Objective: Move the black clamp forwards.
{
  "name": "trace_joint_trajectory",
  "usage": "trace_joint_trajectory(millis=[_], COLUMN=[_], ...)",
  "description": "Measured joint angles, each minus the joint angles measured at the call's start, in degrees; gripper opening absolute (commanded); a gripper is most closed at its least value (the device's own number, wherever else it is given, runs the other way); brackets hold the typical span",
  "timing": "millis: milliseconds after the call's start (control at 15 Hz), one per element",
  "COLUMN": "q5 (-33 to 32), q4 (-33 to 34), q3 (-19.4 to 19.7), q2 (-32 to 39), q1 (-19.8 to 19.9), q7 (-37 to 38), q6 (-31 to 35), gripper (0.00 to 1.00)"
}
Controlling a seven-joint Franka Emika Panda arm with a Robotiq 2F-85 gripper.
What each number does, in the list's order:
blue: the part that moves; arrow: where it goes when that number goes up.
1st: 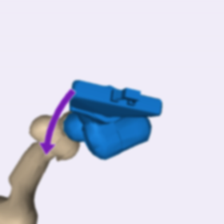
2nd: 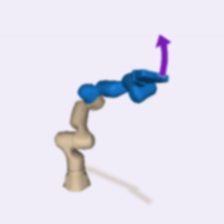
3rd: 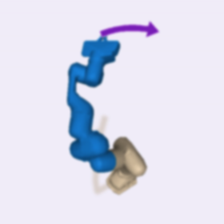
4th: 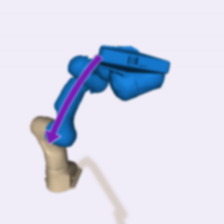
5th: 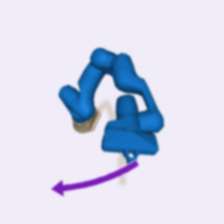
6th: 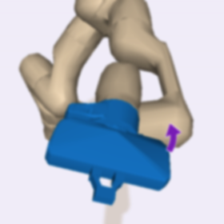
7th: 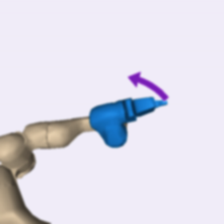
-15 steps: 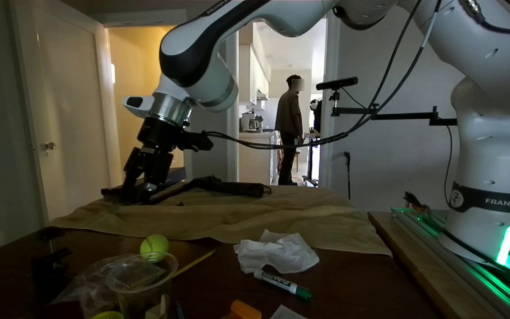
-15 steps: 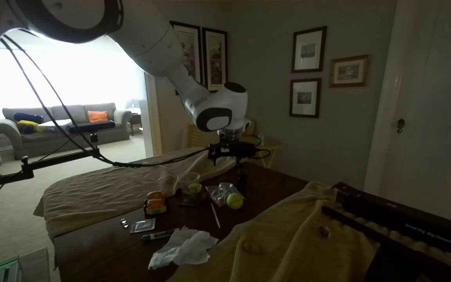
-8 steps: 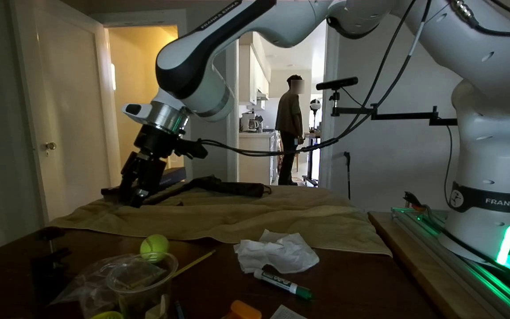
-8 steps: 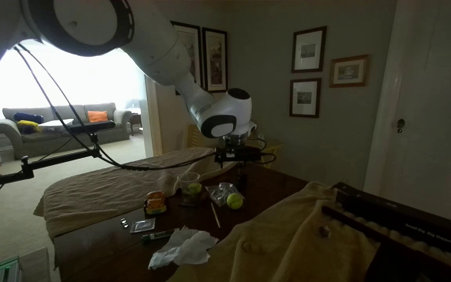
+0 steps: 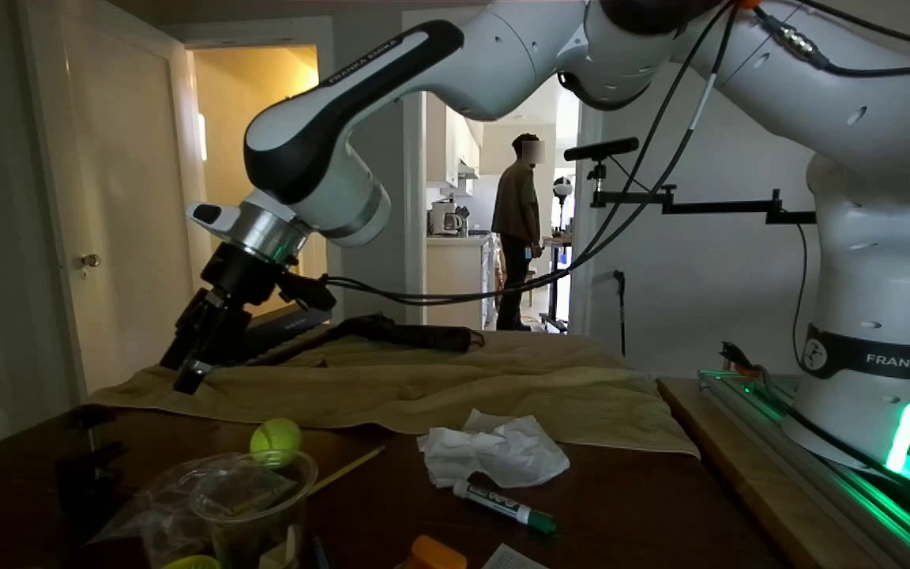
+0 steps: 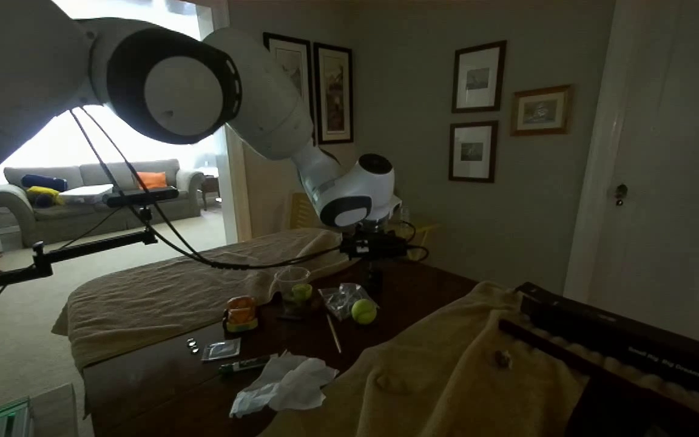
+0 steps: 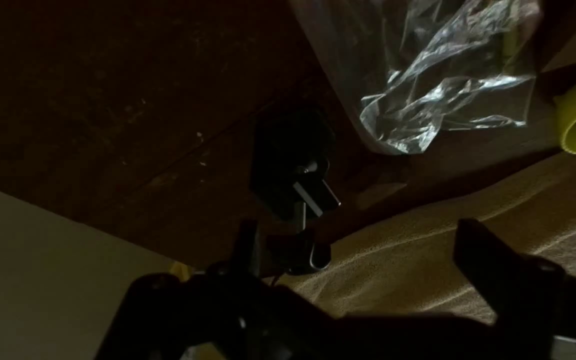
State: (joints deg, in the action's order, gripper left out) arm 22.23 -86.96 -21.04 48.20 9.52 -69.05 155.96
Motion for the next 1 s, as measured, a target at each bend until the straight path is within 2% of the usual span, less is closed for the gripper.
trace_joint_trajectory(millis=[467, 1000], q5=[-0.1, -0.1], q4=[5.6, 6.3], q3=[-2.0, -2.9], q2=[5.0, 5.7], q1=[0.2, 0.7], q7=[0.0, 0.0], q6=[0.7, 0.7], gripper=[1.0, 1.0])
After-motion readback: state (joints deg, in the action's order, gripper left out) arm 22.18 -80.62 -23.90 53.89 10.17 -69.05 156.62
